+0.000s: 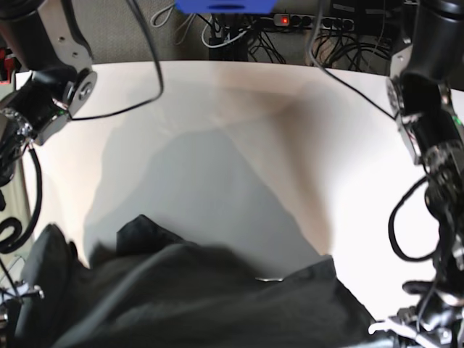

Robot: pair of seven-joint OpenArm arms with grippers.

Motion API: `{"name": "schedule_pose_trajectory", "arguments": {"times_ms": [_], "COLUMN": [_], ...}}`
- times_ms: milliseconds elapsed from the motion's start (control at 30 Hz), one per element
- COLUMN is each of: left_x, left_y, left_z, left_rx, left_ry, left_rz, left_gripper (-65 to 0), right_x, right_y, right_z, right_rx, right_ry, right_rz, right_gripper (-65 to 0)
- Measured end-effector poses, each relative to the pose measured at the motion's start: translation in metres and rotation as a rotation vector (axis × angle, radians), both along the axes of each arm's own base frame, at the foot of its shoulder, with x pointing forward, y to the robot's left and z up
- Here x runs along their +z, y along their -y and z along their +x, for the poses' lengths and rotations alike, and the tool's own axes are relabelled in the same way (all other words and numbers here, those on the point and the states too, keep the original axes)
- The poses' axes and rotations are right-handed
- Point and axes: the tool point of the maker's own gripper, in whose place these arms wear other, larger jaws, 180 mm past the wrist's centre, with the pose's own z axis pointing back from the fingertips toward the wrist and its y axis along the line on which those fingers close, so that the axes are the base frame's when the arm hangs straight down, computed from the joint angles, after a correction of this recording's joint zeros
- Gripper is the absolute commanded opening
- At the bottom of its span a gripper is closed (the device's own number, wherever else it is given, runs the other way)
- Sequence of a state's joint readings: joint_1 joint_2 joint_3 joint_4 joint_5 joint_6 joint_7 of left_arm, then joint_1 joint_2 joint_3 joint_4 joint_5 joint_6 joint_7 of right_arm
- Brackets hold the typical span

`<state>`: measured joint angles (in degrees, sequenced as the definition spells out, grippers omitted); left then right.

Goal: Layout the t-shirt on the table in an organized manner, then fold the t-shirt properly
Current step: 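Lift the shirt with both grippers and swing it up and back down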

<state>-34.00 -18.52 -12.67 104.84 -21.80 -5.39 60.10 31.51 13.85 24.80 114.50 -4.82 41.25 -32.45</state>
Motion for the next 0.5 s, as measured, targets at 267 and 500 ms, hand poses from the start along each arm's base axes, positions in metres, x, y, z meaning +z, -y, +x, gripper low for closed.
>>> {"name": "schedule_pose_trajectory", "arguments": {"times_ms": [267,500], "left_x": [0.017,0.02], "left_y": [-0.03,-0.024], "left_z": [0.006,0.082], "left_rx": [0.064,0.038], "left_ry": [0.032,0.011], "left_rz": [-0.068,-0.116], "left_gripper": [-64.8,-64.8], "right_x": [0.009,-0.019], "right_y": [-0.006,-0.005], "right_z": [0.014,0.101], "right_rx": [0.049,0.138], "right_ry": [0.005,-0.163], "right_rz": [-0.007,0.171], "right_gripper": [-64.6,-64.6]}}
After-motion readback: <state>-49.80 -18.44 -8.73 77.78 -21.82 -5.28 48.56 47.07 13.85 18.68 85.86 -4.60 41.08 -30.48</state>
